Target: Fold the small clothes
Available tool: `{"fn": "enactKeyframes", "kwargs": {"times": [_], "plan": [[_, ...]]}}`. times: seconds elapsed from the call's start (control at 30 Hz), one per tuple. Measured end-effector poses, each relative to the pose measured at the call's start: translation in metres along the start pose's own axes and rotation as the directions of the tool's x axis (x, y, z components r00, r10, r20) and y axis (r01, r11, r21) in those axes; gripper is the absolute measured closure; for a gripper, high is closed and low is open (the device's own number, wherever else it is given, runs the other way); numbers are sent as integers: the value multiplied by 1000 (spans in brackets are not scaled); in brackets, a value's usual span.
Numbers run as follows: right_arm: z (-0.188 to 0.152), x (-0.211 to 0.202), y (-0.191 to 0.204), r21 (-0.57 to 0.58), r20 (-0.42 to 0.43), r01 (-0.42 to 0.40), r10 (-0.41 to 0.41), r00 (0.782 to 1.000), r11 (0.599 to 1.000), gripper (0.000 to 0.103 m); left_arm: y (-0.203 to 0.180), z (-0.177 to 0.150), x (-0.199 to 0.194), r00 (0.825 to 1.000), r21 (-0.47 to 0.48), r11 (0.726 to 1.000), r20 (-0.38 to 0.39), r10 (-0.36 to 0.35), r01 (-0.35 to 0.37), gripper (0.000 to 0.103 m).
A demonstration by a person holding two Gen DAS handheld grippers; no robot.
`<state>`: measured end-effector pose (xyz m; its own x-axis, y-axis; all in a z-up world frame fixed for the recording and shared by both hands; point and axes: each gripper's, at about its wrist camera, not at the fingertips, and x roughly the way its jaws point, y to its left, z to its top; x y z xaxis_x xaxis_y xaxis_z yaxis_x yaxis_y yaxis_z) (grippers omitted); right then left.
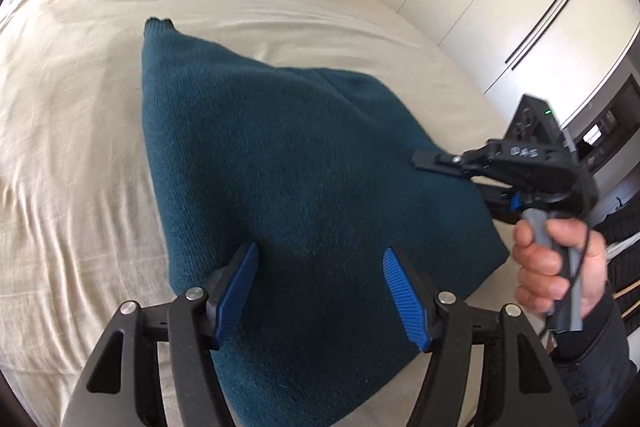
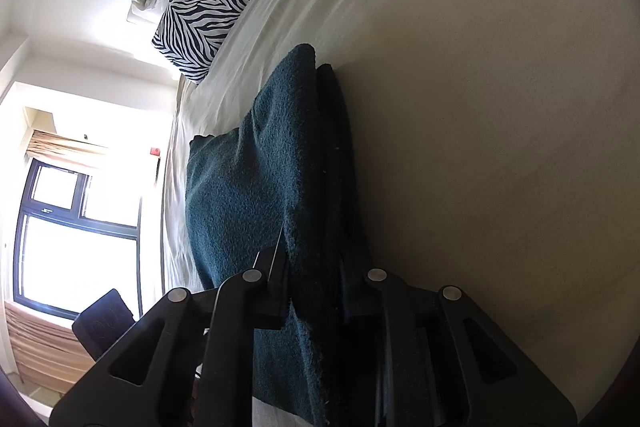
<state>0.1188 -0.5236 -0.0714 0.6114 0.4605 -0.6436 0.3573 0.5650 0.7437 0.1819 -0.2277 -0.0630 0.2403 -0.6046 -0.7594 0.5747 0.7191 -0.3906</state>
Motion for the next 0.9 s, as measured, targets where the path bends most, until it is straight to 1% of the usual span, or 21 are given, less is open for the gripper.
{"fn": "enactKeyframes", "kwargs": {"times": [0.17,0.23,0.33,0.4,0.43,0.5,0.53,0.6,0.63,0.7,0.8,0.83,0.9], "plan": [[-27,-32,14,-49,70,83,-79,994,995,84,7,1,1,1000,-45,999,-5,-29,29,36],[-39,-46,18,-79,88,105,-98,991,991,84,7,1,2,999,-45,998,-9,-32,32,36],[-52,-49,20,-122,77,143,-134,988,982,84,7,-1,2,999,-41,999,-11,-30,30,36],[-58,-40,10,-138,51,204,-199,979,969,85,7,0,2,999,-50,998,-9,-33,33,36],[-60,-36,0,-121,38,207,-203,978,971,84,6,1,-1,999,-60,998,-8,-33,33,36],[-65,-39,-25,-62,38,135,-133,990,989,84,5,6,-11,1000,-78,997,3,-28,28,40],[-67,-42,-31,-47,41,110,-108,993,993,84,3,10,-18,999,-80,996,19,-30,32,40],[-70,-45,-30,-55,48,115,-112,993,992,84,-4,22,-29,998,-46,999,63,-17,20,40],[-71,-47,-27,-58,50,126,-124,991,990,82,-6,29,-30,998,-25,1000,70,-4,6,40],[-70,-55,-21,-49,64,156,-152,986,987,82,-6,46,-24,997,-8,1000,72,20,-19,40],[-62,-76,-5,-64,141,210,-200,970,976,81,11,71,-5,997,-46,997,52,63,-60,40],[-58,-84,1,-73,165,200,-186,969,977,81,17,77,2,997,-61,996,40,72,-69,40],[-45,-88,13,-96,171,136,-118,978,986,81,29,84,21,998,-86,994,-19,68,-69,40]]}}
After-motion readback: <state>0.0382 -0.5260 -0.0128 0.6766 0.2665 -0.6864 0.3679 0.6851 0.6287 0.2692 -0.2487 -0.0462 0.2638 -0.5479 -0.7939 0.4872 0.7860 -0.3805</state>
